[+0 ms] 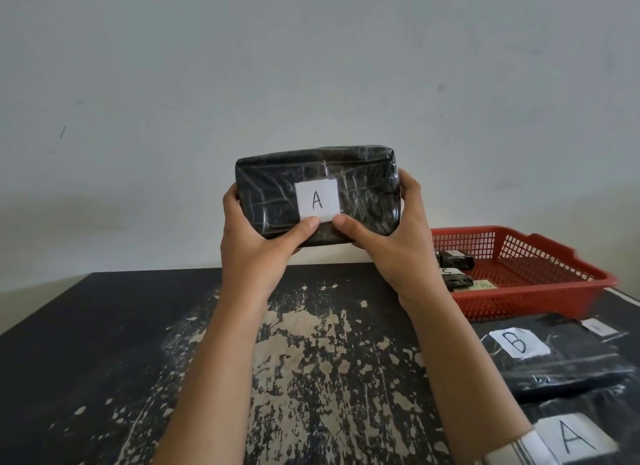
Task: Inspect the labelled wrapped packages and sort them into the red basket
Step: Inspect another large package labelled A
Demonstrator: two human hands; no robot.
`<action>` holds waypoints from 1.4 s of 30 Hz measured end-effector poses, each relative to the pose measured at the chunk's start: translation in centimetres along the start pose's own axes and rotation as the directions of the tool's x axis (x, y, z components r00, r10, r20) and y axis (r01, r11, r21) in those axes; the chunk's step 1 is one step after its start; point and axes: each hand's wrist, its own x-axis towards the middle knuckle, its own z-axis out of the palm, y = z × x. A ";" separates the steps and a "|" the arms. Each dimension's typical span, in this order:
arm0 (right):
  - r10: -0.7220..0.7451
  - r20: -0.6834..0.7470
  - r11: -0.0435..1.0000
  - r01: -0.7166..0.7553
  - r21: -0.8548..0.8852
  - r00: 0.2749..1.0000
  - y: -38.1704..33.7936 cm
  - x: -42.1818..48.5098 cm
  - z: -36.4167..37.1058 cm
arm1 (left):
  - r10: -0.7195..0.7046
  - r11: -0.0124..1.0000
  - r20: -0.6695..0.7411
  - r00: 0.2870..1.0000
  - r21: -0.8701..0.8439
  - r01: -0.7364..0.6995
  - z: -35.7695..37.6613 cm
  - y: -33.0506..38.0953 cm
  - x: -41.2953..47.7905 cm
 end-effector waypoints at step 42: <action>0.081 -0.091 0.997 -0.082 -0.004 0.993 0.4 0.1 -0.4 | -0.060 0.998 0.103 0.993 -0.027 0.063 -0.3 0.9 -0.4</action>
